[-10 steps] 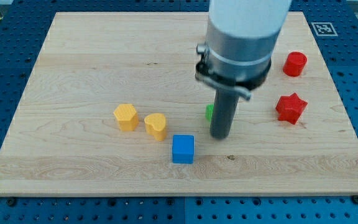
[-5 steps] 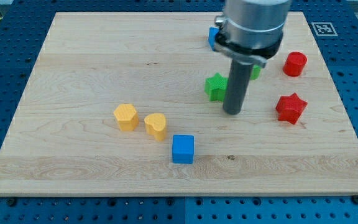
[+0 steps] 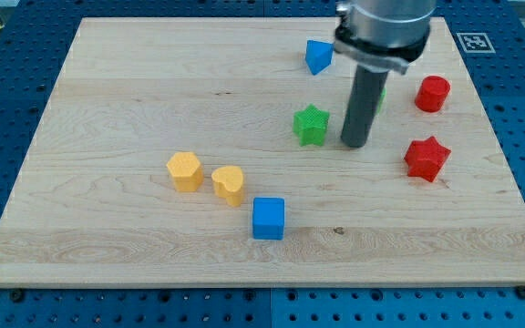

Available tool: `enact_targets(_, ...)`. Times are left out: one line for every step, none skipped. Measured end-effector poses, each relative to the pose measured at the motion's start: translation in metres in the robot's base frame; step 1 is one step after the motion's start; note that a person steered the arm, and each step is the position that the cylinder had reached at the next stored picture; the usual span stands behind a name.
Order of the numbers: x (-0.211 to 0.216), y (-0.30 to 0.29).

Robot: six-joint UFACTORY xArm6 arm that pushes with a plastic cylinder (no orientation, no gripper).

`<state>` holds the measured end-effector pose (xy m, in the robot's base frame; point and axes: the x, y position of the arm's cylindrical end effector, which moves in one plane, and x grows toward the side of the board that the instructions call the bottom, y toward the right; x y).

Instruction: Push the green blocks towards the center of the board

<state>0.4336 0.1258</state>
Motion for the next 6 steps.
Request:
enact_targets(-0.028, 0.034)
enact_targets(-0.028, 0.051)
enact_targets(-0.035, 0.057)
enact_targets(-0.078, 0.04)
enact_targets(-0.067, -0.007)
enact_targets(-0.061, -0.023)
